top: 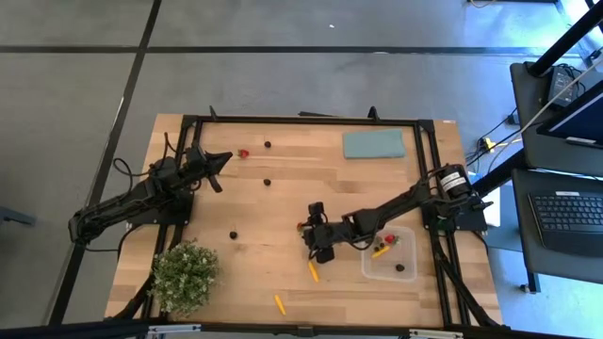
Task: Pick and placing Produce into tupperware
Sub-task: Put the bottom strawberry into the container
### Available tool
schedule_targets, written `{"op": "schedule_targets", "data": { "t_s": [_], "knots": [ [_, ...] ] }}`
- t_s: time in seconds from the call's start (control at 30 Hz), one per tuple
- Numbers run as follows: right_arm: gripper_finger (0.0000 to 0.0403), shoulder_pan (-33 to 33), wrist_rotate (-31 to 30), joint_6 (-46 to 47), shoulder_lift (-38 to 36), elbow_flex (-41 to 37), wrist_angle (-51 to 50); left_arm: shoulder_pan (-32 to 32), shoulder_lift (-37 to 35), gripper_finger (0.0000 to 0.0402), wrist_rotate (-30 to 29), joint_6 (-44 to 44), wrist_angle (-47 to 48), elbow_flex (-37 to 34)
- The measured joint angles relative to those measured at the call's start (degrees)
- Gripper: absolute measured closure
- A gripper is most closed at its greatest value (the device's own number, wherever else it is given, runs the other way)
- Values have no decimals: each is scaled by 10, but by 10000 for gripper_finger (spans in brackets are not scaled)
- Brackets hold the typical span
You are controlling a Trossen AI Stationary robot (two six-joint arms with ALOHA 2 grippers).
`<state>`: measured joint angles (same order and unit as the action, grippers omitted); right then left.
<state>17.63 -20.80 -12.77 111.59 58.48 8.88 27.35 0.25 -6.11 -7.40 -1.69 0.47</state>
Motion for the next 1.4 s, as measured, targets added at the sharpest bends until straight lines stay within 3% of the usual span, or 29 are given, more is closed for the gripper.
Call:
{"op": "schedule_targets", "data": {
  "t_s": [1.23, 1.4],
  "knots": [
    [228, -4, 11, -56, 23, 0, 42, 0, 0, 401, 0, 0, 0, 0],
    [253, -4, 10, -57, 23, 0, 42, 0, 0, 401, 0, 0, 0, 0]
  ]
}}
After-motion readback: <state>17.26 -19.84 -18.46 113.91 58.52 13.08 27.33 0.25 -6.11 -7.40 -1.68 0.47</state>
